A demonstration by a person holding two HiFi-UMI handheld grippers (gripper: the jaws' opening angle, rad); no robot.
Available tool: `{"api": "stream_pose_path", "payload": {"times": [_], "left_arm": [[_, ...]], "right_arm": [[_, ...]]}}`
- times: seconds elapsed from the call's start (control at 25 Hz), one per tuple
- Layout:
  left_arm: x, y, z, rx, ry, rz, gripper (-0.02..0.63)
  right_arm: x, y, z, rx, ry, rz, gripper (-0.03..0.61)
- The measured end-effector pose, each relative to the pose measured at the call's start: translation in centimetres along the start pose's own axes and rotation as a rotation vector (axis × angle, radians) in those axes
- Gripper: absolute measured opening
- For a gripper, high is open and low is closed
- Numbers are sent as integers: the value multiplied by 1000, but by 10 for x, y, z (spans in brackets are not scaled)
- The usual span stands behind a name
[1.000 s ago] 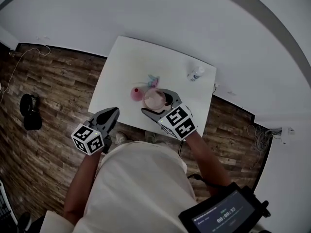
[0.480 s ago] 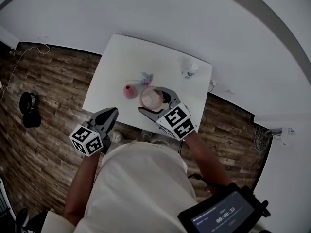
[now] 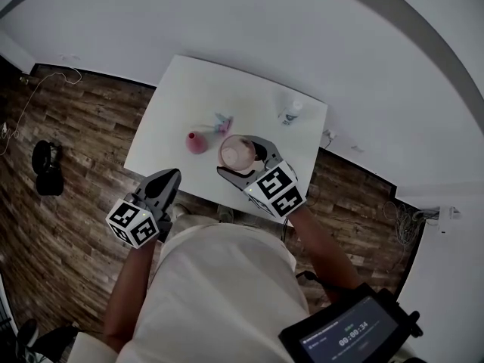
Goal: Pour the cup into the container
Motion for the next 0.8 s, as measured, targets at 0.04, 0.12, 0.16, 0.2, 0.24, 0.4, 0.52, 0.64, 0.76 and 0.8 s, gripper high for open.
{"api": "stream_pose_path", "payload": {"times": [0.04,0.12,0.16,0.2,0.24,0.4,0.52,0.64,0.76,0.8], "left_arm": [[0,0,3,-2,-4,0,9],[-1,-1,7,-6,-11,0,9],[-1,-2,8,-7,-14,1,9],[0,-2,8,-7,-18,1,9],[0,-2,7,-7,-21,1,9],[0,2,10,-8,-13,-13,9],[-2,2,11,-16,-8,-14,9],[-2,2,12,-28,-13,-4,9],[-2,1,14,-39,-14,0,9],[-2,0,13,-42,-13,0,9]], "right_arm": [[4,2,1,-2,0,1,373],[11,4,4,-6,2,5,373],[13,5,5,-6,4,6,374],[14,6,6,-6,8,7,373],[15,7,7,-7,13,7,373],[20,15,9,-18,38,8,373],[22,17,10,-21,57,15,373],[24,20,11,-16,70,18,373],[26,23,12,-10,79,16,374],[26,23,13,-8,82,13,373]]}}
Point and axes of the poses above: the fingertips, and each gripper's own axes: x backward along the fingers, z to its right, y out of its underside, the point moved 7 cm from there along x, backward along the fingers, and after that the axes turned 2 degrees about y, right-handed, at the moved point
